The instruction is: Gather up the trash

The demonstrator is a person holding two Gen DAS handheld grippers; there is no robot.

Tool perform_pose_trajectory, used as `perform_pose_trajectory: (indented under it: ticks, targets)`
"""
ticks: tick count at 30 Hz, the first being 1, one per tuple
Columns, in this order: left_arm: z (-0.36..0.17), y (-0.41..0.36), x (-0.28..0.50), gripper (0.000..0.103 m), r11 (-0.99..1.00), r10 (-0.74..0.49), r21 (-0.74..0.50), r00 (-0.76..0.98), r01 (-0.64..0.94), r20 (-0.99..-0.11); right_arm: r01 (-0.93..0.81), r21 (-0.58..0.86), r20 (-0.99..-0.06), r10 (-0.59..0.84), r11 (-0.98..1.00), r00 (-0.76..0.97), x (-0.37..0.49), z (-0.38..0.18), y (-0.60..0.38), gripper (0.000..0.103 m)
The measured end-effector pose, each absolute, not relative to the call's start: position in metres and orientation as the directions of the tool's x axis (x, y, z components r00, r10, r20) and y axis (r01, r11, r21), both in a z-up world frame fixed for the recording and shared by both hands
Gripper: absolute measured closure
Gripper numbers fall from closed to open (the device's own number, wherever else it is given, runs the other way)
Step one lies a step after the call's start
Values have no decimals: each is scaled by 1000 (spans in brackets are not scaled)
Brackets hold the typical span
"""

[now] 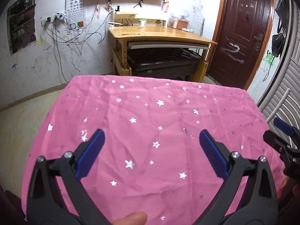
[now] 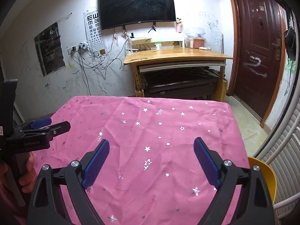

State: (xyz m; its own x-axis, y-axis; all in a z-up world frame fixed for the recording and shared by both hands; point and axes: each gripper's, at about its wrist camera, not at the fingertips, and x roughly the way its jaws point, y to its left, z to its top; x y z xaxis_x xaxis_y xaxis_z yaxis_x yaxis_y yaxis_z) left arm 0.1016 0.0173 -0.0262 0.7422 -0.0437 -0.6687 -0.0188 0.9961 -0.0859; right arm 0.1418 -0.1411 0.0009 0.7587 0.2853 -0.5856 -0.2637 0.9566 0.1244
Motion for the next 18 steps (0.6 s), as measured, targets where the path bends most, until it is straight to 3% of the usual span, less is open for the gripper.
perform_pose_trajectory:
  ticks: [18]
  targets:
    - [-26,31,100,7,995,-40,-92,740,-30,-672,-275,121,-591,292,954,752,142,-1,-134,18]
